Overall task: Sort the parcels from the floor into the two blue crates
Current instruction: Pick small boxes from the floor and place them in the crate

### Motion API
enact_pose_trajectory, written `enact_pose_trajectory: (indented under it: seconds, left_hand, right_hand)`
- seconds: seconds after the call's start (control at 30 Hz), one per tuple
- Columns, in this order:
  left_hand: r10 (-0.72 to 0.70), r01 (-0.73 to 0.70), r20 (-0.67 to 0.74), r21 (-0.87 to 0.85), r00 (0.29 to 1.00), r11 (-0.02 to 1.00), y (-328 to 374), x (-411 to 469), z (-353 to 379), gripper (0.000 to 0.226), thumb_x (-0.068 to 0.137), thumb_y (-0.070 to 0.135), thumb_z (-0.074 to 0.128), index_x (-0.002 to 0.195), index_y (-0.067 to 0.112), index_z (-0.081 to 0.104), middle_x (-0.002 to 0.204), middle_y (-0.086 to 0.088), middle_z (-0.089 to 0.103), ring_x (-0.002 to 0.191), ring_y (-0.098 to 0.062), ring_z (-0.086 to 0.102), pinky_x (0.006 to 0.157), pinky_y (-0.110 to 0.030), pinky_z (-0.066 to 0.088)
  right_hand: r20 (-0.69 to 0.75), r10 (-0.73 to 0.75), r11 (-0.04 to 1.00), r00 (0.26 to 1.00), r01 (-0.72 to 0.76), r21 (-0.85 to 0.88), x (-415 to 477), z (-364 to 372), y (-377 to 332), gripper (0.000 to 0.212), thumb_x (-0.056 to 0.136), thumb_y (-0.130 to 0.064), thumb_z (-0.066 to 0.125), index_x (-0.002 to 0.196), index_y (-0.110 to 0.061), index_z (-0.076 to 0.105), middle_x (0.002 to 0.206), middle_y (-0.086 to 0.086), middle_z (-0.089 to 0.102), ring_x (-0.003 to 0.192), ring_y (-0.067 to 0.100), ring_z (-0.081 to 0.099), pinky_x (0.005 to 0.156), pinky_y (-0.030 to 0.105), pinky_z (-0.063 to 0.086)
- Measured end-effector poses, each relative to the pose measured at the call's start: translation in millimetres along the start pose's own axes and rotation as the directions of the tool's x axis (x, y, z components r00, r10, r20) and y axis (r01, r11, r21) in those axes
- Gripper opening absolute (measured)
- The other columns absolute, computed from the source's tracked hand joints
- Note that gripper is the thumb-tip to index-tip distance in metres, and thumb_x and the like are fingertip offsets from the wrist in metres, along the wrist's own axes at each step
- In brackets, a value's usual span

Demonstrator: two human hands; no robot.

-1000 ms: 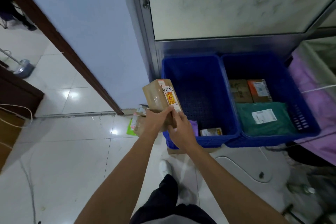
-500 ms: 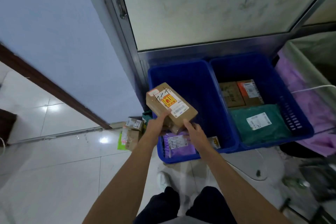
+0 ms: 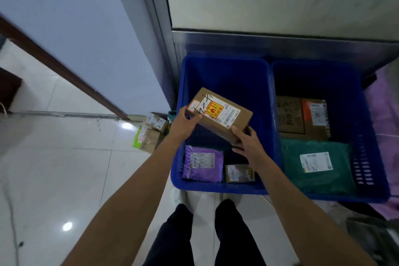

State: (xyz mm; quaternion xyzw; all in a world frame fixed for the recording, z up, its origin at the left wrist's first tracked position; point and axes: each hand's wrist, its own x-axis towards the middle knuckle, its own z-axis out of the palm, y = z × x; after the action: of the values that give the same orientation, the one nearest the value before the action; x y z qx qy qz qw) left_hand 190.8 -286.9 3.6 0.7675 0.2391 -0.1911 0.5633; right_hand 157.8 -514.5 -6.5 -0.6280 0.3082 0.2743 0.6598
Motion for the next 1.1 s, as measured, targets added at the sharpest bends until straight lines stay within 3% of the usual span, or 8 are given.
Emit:
enact_pose_trajectory:
  seconds: [0.23,0.4,0.57,0.67,0.8,0.9,0.97,1.1]
  left_hand:
    - [-0.025,0.045,-0.099,0.202,0.995,0.978,-40,73,26,0.048,0.084,0.035,0.074,0.12,0.016,0.048,0.113,-0.003,0.062,0.099,-0.02,0.06,0.082,-0.034,0.047]
    - [-0.02,0.077,-0.152,0.378,0.988,0.922,-87,126,64,0.062,0.083,0.043,0.068,0.132,0.016,0.043,0.126,-0.011,0.056,0.11,-0.032,0.058,0.094,-0.05,0.049]
    - [-0.166,0.227,-0.169,0.465,0.972,0.856,-142,171,98,0.073,0.085,0.032,0.069,0.142,0.0,0.035,0.142,-0.021,0.042,0.127,-0.039,0.049,0.103,-0.046,0.044]
    - [-0.228,0.296,-0.193,0.508,0.954,0.809,-176,191,112,0.069,0.088,0.026,0.065,0.143,0.001,0.032,0.143,-0.023,0.043,0.126,-0.042,0.05,0.102,-0.047,0.045]
    - [-0.262,0.336,-0.21,0.595,0.942,0.73,-212,202,129,0.082,0.095,0.027,0.057,0.157,0.013,0.006,0.149,-0.028,0.035,0.132,-0.043,0.044,0.107,-0.048,0.041]
    - [-0.303,0.362,-0.206,0.64,0.93,0.677,-231,197,141,0.082,0.097,0.021,0.05,0.158,0.023,-0.006,0.145,-0.028,0.037,0.128,-0.043,0.046,0.103,-0.05,0.043]
    - [-0.33,0.372,-0.205,0.706,0.922,0.602,-240,194,145,0.082,0.099,0.02,0.045,0.157,0.018,-0.012,0.149,-0.03,0.033,0.131,-0.043,0.043,0.104,-0.05,0.041]
    - [-0.312,0.316,-0.179,0.824,0.933,0.471,-248,195,152,0.076,0.102,0.017,0.038,0.154,0.004,-0.016,0.156,-0.031,0.024,0.141,-0.043,0.034,0.112,-0.047,0.036]
  right_hand:
    - [0.077,0.097,0.986,0.992,-0.084,-0.147,104,-16,6,0.079,0.091,-0.031,0.072,0.154,-0.029,0.025,0.142,0.004,0.051,0.12,0.027,0.057,0.108,0.048,0.044]
    - [0.083,0.174,0.952,0.981,-0.146,-0.27,176,-17,35,0.08,0.09,-0.032,0.069,0.155,-0.03,0.023,0.139,0.003,0.052,0.114,0.024,0.058,0.097,0.041,0.047]
    - [0.062,0.22,0.925,0.974,-0.188,-0.329,237,-7,76,0.078,0.091,-0.046,0.066,0.155,-0.029,0.026,0.143,-0.001,0.05,0.118,0.02,0.052,0.093,0.037,0.044]
    - [0.065,0.198,0.919,0.978,-0.162,-0.359,268,1,104,0.071,0.095,-0.04,0.065,0.154,-0.025,0.029,0.143,-0.001,0.051,0.116,0.017,0.052,0.094,0.031,0.04]
    - [0.089,0.219,0.905,0.972,-0.169,-0.39,300,9,140,0.056,0.093,-0.032,0.066,0.144,-0.023,0.044,0.128,-0.005,0.059,0.108,0.014,0.058,0.092,0.027,0.042]
    - [0.1,0.249,0.882,0.963,-0.182,-0.435,315,12,174,0.055,0.084,-0.042,0.073,0.133,-0.022,0.058,0.127,-0.002,0.067,0.105,0.013,0.065,0.096,0.034,0.051]
    - [0.065,0.248,0.846,0.967,-0.183,-0.5,320,10,195,0.061,0.076,-0.05,0.072,0.13,-0.024,0.062,0.122,-0.003,0.069,0.107,0.017,0.067,0.099,0.043,0.052]
    - [0.029,0.217,0.818,0.976,-0.165,-0.551,314,13,204,0.046,0.088,-0.045,0.069,0.128,-0.022,0.064,0.121,-0.001,0.07,0.108,0.02,0.066,0.098,0.044,0.053]
